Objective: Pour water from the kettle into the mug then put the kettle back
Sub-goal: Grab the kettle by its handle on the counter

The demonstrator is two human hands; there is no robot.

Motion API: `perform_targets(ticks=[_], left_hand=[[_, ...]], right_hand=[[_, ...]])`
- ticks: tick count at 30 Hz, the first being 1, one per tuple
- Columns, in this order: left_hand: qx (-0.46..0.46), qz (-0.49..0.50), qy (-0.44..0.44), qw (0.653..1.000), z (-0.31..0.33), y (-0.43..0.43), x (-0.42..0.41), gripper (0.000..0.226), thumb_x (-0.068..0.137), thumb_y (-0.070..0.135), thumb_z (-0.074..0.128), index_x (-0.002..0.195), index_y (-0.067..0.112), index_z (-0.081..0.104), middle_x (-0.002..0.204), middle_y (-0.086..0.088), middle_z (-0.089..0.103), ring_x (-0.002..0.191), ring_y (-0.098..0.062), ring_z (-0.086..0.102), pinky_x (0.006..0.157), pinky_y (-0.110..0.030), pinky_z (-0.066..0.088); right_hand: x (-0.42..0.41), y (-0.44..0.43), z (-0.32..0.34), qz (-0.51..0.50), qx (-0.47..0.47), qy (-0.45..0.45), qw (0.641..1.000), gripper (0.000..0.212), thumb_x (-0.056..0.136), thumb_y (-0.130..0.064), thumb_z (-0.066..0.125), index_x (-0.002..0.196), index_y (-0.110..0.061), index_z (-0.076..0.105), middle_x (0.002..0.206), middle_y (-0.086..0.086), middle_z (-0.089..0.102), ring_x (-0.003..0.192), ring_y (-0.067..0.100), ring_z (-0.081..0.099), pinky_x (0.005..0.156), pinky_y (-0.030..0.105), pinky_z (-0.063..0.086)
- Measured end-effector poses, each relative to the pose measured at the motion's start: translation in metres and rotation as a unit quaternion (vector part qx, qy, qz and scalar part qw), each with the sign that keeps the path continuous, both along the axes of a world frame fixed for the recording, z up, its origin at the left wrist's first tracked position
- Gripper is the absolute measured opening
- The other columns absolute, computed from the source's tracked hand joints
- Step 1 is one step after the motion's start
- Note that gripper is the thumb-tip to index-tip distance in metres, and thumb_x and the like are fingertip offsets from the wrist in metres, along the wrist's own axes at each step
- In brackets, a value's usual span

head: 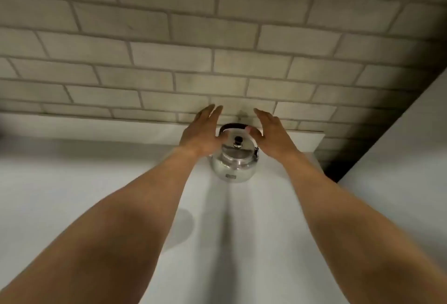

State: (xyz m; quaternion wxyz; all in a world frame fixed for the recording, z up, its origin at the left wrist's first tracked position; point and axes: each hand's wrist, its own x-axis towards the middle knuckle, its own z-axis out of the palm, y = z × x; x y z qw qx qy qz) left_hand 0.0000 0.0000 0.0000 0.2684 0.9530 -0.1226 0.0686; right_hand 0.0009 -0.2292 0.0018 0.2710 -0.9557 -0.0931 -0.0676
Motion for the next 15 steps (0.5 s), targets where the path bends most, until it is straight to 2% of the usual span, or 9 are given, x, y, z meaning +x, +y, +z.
perform_targets(ticks=[2, 5, 8, 10, 12, 15], left_hand=[[0.018, -0.017, 0.015, 1.0, -0.006, -0.007, 0.014, 0.073, 0.105, 0.044, 0.052, 0.166, 0.026, 0.017, 0.175, 0.0, 0.014, 0.16, -0.023, 0.015, 0.121, -0.05, 0.033], [0.014, -0.029, 0.039, 0.999, -0.017, -0.015, 0.033, 0.066, 0.108, 0.033, 0.05, 0.165, 0.019, 0.021, 0.173, -0.008, 0.022, 0.157, -0.03, 0.026, 0.122, -0.047, 0.031], [0.018, -0.062, 0.05, 0.997, -0.025, -0.021, 0.037, 0.058, 0.109, 0.023, 0.051, 0.163, 0.018, 0.031, 0.164, -0.012, 0.039, 0.148, -0.033, 0.042, 0.118, -0.041, 0.036], [0.022, -0.065, 0.04, 0.997, -0.03, -0.024, 0.04, 0.047, 0.109, 0.019, 0.05, 0.156, 0.018, 0.045, 0.148, -0.014, 0.056, 0.134, -0.034, 0.054, 0.105, -0.037, 0.043], [0.026, -0.06, 0.018, 0.998, -0.032, -0.026, 0.041, 0.036, 0.11, 0.017, 0.048, 0.144, 0.013, 0.057, 0.128, -0.015, 0.067, 0.116, -0.035, 0.062, 0.089, -0.032, 0.043], [0.035, -0.058, 0.001, 0.998, -0.028, -0.024, 0.037, 0.029, 0.11, 0.019, 0.048, 0.134, 0.009, 0.062, 0.109, -0.012, 0.067, 0.101, -0.033, 0.064, 0.078, -0.03, 0.037]], right_hand=[[0.014, -0.006, -0.008, 0.014, 0.004, -0.001, 1.0, 0.07, 0.105, -0.048, 0.053, 0.164, -0.02, 0.029, 0.166, 0.003, 0.037, 0.152, 0.027, 0.03, 0.12, 0.039, 0.029], [0.032, -0.012, -0.025, 0.046, 0.003, 0.019, 0.999, 0.07, 0.104, -0.047, 0.055, 0.164, -0.02, 0.03, 0.162, 0.004, 0.041, 0.149, 0.028, 0.033, 0.118, 0.037, 0.029], [0.041, -0.007, -0.03, 0.107, 0.018, 0.032, 0.994, 0.058, 0.105, -0.041, 0.055, 0.158, -0.022, 0.04, 0.15, 0.003, 0.056, 0.136, 0.023, 0.051, 0.11, 0.031, 0.039], [0.046, -0.005, -0.033, 0.129, 0.026, 0.042, 0.99, 0.04, 0.107, -0.034, 0.053, 0.145, -0.023, 0.055, 0.13, -0.001, 0.069, 0.115, 0.019, 0.063, 0.092, 0.028, 0.046], [0.049, -0.005, -0.034, 0.13, 0.015, 0.041, 0.991, 0.027, 0.107, -0.03, 0.053, 0.13, -0.019, 0.063, 0.11, -0.001, 0.072, 0.101, 0.022, 0.068, 0.078, 0.026, 0.047], [0.048, -0.002, -0.029, 0.13, 0.025, 0.049, 0.99, 0.024, 0.106, -0.029, 0.055, 0.125, -0.019, 0.067, 0.099, -0.005, 0.071, 0.091, 0.016, 0.068, 0.075, 0.023, 0.048]])
